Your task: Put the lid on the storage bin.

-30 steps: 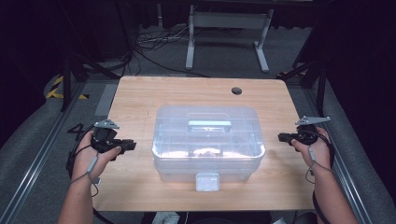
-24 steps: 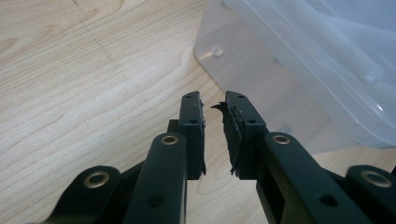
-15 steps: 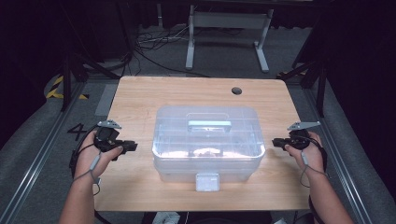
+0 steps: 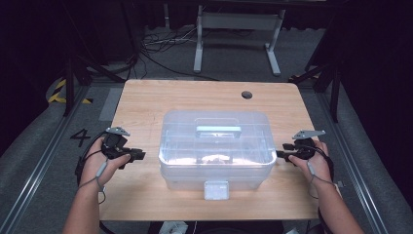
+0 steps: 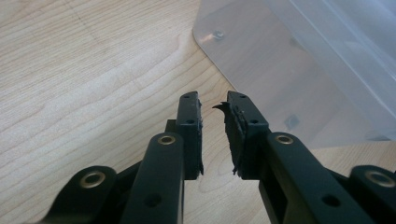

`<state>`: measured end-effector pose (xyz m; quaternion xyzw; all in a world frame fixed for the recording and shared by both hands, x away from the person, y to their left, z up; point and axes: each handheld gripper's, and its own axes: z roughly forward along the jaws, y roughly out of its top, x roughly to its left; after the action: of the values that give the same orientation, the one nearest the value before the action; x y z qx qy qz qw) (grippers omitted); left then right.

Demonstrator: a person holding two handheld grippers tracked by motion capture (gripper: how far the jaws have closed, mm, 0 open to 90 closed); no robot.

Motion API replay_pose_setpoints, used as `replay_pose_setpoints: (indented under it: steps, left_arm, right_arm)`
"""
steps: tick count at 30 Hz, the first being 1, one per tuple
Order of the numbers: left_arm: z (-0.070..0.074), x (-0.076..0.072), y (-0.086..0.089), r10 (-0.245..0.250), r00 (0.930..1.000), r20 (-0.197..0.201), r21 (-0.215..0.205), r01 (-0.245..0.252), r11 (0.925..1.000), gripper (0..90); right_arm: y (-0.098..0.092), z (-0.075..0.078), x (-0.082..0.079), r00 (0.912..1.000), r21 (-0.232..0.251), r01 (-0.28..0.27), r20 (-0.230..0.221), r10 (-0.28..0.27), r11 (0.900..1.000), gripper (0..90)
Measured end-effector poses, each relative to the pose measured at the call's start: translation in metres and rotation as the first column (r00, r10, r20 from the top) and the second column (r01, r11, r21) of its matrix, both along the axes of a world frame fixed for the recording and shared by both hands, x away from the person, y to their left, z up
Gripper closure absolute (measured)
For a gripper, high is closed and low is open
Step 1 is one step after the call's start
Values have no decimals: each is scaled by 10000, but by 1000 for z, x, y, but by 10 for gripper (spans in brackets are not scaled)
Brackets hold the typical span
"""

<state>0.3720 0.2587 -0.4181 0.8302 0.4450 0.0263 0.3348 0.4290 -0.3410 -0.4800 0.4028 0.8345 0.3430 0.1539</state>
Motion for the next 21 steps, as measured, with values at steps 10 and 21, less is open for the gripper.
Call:
replay_pose_setpoints:
  steps: [10,21]
  left_arm:
    - [-9,5,-2,-164,9997,208,-83,165,9998,567]
    - [-20,11,0,-72,9966,825,642,19,9979,344]
  right_arm:
    - [-3,-10,5,9996,440,264,49,-266,9987,171]
    - [-8,-13,6,9985,127,272,470,-278,9995,151]
